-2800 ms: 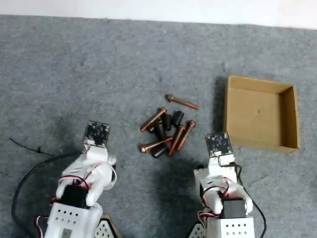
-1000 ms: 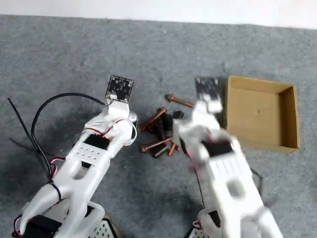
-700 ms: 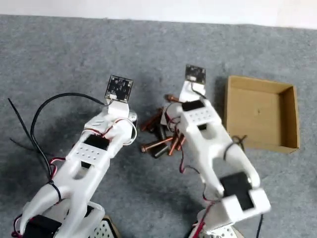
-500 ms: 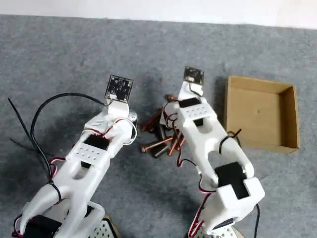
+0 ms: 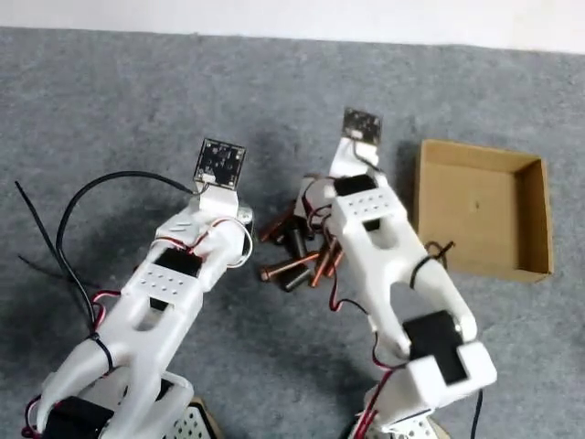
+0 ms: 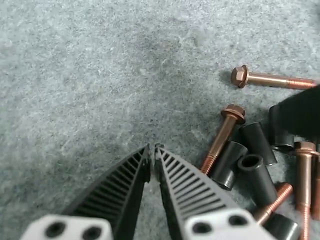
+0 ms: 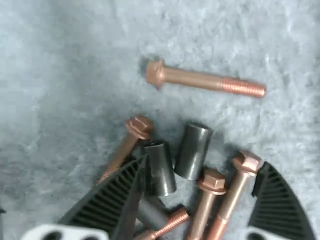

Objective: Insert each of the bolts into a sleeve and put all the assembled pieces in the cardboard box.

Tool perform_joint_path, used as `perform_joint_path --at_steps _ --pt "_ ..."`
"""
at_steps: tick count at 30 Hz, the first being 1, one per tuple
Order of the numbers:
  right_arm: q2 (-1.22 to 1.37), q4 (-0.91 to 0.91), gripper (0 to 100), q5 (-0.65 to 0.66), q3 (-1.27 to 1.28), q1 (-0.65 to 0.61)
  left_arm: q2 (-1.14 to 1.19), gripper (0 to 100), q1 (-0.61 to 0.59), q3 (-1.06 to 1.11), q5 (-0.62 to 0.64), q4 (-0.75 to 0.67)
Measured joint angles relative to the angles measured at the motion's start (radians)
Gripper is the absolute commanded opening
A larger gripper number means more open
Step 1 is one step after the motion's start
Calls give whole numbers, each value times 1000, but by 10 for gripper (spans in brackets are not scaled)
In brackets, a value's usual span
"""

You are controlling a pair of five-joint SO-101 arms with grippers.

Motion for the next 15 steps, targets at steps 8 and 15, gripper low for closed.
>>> perform_joint_path --at_steps 8,15 --pt "57 -23 188 0 0 -8 0 38 0 0 0 0" --pt "184 -37 176 -3 -75 -9 0 38 0 0 0 0"
